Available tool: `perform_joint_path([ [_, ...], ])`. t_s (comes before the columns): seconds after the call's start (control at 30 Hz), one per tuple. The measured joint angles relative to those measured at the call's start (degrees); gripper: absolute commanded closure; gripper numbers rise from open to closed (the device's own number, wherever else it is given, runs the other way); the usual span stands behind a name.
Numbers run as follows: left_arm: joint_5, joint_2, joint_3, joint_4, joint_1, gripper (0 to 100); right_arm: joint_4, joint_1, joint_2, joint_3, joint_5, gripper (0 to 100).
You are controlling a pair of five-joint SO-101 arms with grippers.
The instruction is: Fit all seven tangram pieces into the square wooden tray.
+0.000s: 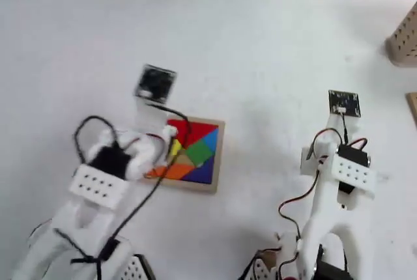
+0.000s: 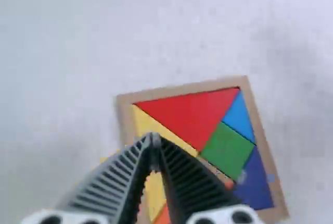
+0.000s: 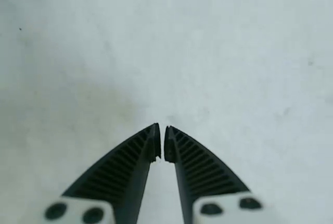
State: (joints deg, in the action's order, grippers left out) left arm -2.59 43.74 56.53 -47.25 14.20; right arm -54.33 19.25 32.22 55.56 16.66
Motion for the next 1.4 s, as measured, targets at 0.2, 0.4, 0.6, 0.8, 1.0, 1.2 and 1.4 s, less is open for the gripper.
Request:
perform_joint_path([
  [0.2, 6.5, 7.2, 6.2, -0.7, -16.1, 98, -0.8, -2.4, 15.5, 7.4, 0.1, 98.1],
  [0.4, 12.1, 14.4, 17.9, -0.7, -22.7, 98, -0.8, -11.7, 38.3, 21.0, 5.1, 98.1],
  [0.6, 11.3, 27.2, 28.7, -0.7, -25.1, 98, -2.8, -22.1, 61.4, 34.3, 5.3, 98.0],
  [0.8, 11.3, 43.6, 37.4, -4.4, -25.4, 98, -10.2, -29.5, 68.7, 37.3, 5.6, 98.0],
  [1.0, 11.3, 59.6, 37.7, -20.7, -25.4, 98, -16.7, -30.0, 68.5, 37.6, 5.6, 98.0],
  [1.2, 11.2, 60.1, 39.1, -24.1, -25.4, 98, -18.3, -30.5, 68.7, 38.2, -6.3, 98.0],
  [1.4, 11.2, 60.0, 40.6, -25.7, -25.4, 98, -16.3, -30.3, 68.0, 40.9, -19.9, 98.1],
])
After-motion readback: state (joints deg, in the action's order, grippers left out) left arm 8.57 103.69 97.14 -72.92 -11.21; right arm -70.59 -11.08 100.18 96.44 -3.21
